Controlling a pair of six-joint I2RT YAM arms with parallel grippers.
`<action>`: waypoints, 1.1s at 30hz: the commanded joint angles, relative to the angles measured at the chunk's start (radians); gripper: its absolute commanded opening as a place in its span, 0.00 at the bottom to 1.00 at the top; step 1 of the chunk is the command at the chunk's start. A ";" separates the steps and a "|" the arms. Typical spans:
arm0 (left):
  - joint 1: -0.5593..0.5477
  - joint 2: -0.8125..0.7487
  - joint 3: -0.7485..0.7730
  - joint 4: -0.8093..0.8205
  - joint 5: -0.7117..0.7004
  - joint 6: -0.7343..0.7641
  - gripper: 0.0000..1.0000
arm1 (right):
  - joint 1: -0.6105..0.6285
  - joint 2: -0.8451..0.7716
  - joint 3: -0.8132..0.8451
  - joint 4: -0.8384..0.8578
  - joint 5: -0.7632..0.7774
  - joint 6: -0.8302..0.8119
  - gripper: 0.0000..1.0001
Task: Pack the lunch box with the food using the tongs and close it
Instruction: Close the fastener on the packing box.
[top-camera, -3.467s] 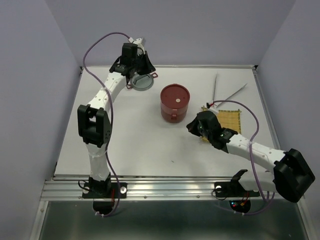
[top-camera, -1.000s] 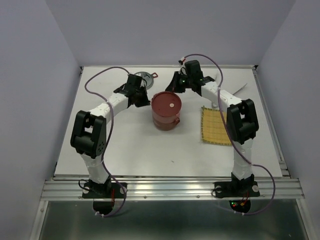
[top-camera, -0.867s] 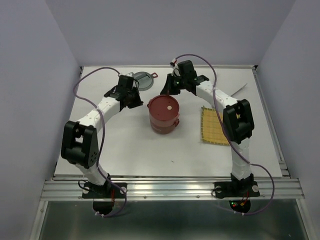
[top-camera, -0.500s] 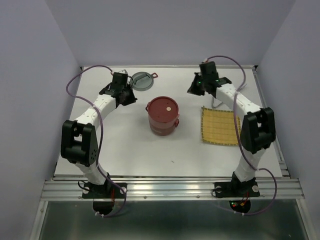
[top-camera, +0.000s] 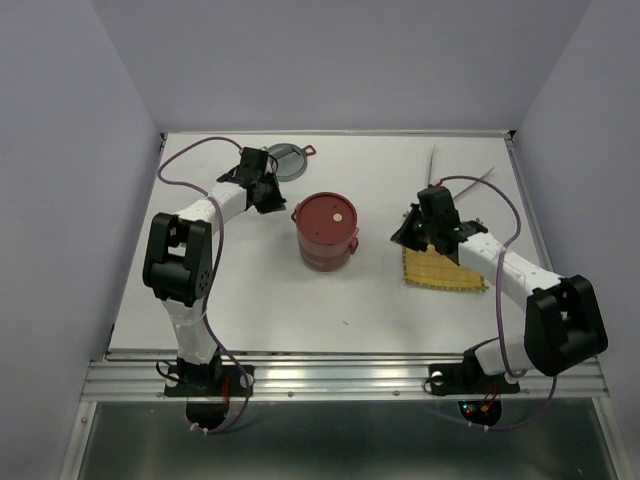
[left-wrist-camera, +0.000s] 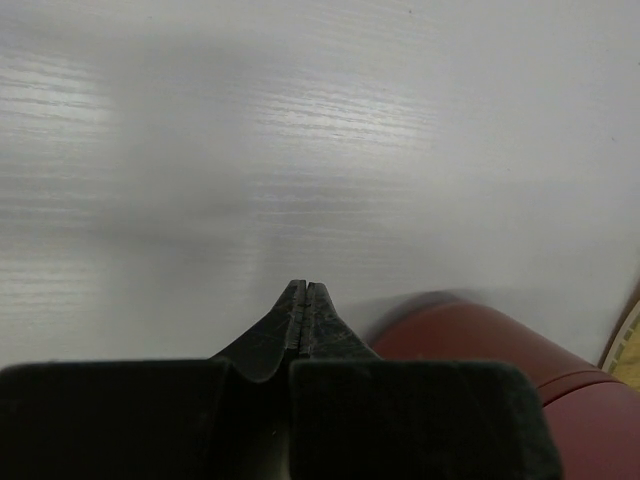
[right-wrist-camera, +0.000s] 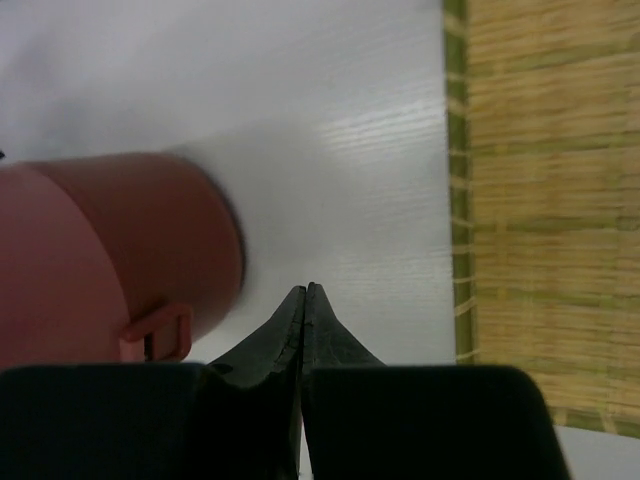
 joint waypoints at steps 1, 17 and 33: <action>-0.034 -0.022 0.006 0.050 0.037 -0.011 0.00 | 0.131 -0.016 0.009 0.024 0.010 0.001 0.01; -0.053 -0.022 -0.025 0.066 0.066 -0.020 0.00 | 0.241 0.146 0.120 -0.074 0.108 0.079 0.01; -0.089 -0.054 -0.086 0.105 0.111 -0.037 0.00 | 0.327 0.206 0.216 -0.002 0.162 0.099 0.01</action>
